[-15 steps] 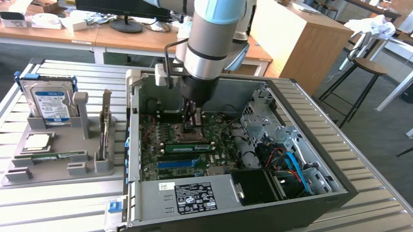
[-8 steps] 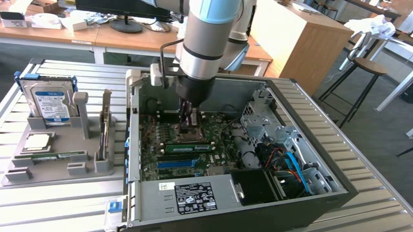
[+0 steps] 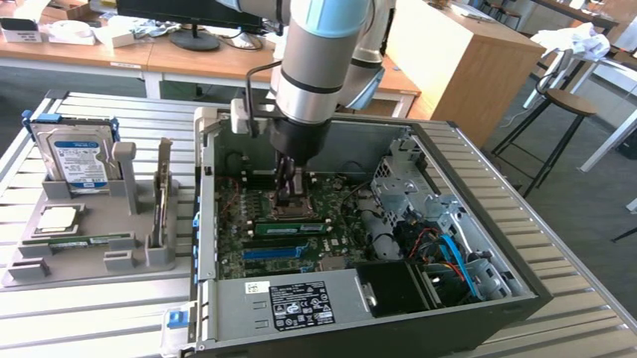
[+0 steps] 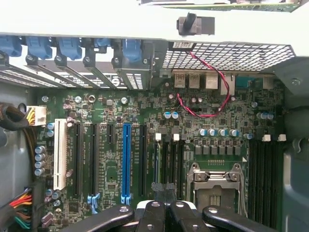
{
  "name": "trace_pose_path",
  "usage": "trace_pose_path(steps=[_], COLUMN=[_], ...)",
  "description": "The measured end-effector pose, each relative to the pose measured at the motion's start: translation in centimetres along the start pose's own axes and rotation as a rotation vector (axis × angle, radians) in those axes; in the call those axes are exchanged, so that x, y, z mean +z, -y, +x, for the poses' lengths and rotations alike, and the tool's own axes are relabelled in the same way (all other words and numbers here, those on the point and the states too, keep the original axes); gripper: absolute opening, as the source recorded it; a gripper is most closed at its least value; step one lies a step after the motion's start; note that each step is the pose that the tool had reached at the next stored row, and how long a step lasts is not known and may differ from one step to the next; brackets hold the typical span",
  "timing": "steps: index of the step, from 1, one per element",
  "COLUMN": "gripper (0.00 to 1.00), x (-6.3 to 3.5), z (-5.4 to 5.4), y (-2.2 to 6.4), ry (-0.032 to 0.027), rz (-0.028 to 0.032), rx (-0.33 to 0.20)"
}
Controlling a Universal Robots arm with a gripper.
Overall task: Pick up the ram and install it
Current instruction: 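Insert the ram into the slot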
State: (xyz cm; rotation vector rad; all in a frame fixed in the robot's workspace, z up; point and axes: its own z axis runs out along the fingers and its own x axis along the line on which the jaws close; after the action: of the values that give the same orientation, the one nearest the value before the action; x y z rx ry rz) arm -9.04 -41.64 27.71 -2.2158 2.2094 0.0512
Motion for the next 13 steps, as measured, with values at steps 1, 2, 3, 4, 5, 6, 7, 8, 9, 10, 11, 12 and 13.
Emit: trace_pose_path(steps=[1,2,3,4,5,6,7,8,9,10,11,12,13], gripper=[0.1,0.1,0.1,0.1,0.1,0.1,0.1,0.1,0.1,0.1,0.1,0.1,0.1], x=[0.1,0.22,0.33,0.43,0.54,0.65,0.74,0.82,0.87,0.87,0.87,0.87,0.88], z=[0.0,0.0,0.01,0.01,0.01,0.02,0.02,0.02,0.03,0.03,0.03,0.03,0.03], y=[0.0,0.0,0.0,0.0,0.0,0.01,0.01,0.01,0.01,0.01,0.01,0.01,0.01], ry=[0.0,0.0001,0.0002,0.0,0.0001,0.0001,0.0,0.0001,0.0,-0.0001,-0.0001,-0.0001,-0.0001], rz=[0.0,0.0001,0.0001,0.0,0.0,0.0,0.0,0.0,-0.0001,-0.0001,-0.0001,-0.0001,-0.0001], rx=[0.0,0.0,0.0,0.0,0.0,0.0,0.0,0.0,0.0,0.0,0.0,0.0,0.0])
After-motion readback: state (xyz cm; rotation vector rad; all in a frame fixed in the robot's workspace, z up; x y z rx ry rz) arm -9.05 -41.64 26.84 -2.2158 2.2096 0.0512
